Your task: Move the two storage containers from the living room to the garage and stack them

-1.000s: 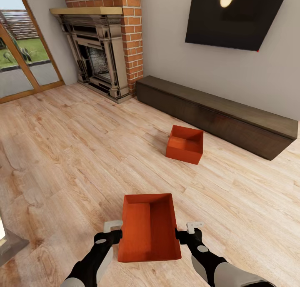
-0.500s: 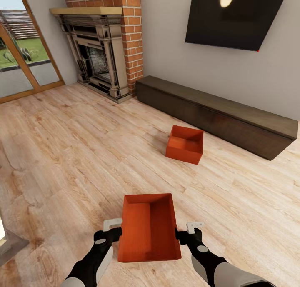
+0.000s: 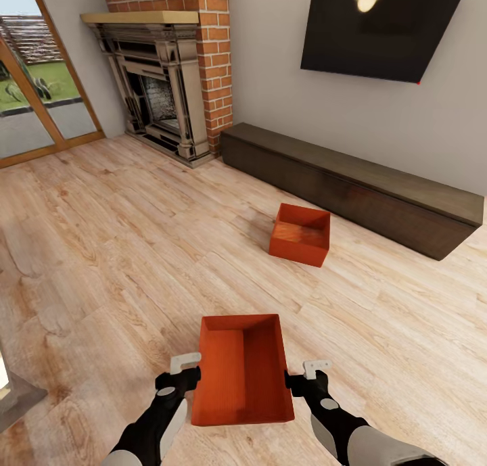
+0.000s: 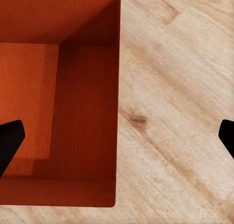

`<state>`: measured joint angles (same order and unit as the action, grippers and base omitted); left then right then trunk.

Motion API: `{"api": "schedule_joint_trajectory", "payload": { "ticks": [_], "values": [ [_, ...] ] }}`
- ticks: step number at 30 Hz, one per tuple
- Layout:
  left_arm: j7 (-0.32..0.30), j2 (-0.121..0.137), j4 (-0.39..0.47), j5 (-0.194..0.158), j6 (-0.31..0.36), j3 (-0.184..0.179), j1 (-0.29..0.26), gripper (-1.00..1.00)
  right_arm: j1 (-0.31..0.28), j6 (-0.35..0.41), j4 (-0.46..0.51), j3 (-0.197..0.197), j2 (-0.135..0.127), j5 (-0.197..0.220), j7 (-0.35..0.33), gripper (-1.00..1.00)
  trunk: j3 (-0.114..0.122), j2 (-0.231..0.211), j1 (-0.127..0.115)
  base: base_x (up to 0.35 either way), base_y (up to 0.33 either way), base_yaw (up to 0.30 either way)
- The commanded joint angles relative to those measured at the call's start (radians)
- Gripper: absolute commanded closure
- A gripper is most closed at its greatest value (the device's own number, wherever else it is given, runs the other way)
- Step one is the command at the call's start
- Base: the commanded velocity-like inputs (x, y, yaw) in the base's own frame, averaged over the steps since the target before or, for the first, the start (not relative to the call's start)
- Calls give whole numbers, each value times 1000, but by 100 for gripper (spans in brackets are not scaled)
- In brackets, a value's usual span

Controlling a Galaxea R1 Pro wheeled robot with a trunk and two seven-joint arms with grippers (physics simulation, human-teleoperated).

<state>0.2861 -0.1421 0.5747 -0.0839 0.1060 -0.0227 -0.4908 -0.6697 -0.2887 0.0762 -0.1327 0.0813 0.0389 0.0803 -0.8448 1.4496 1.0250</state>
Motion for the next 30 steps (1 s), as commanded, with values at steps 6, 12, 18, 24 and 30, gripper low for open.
{"api": "schedule_joint_trajectory", "payload": {
  "ticks": [6, 12, 18, 24, 30],
  "values": [
    [5, -2, 1, -8, 5, -2, 0, -100, -1, -3, -1, -8, 0, 3, 5, -100, -13, 28, 15, 0, 0, 0],
    [5, -3, 1, -8, 7, -3, 0, -100, -1, -3, -1, -8, 0, 3, 6, -100, -32, 70, 38, 0, 0, 0],
    [5, -1, 0, -7, 9, -4, 0, -100, -1, -3, -1, -8, 0, 1, 7, -100, -51, 112, 61, 0, 0, 0],
    [5, -1, 0, -7, 14, -5, 0, -100, -1, -4, -1, -8, 0, 1, 8, -100, -70, 154, 84, 0, 0, 0],
    [5, -1, 1, -6, 16, -5, 0, -100, -1, -4, -1, -8, 0, 3, 7, -100, -88, 196, 107, 0, 0, 0]
  ]
}}
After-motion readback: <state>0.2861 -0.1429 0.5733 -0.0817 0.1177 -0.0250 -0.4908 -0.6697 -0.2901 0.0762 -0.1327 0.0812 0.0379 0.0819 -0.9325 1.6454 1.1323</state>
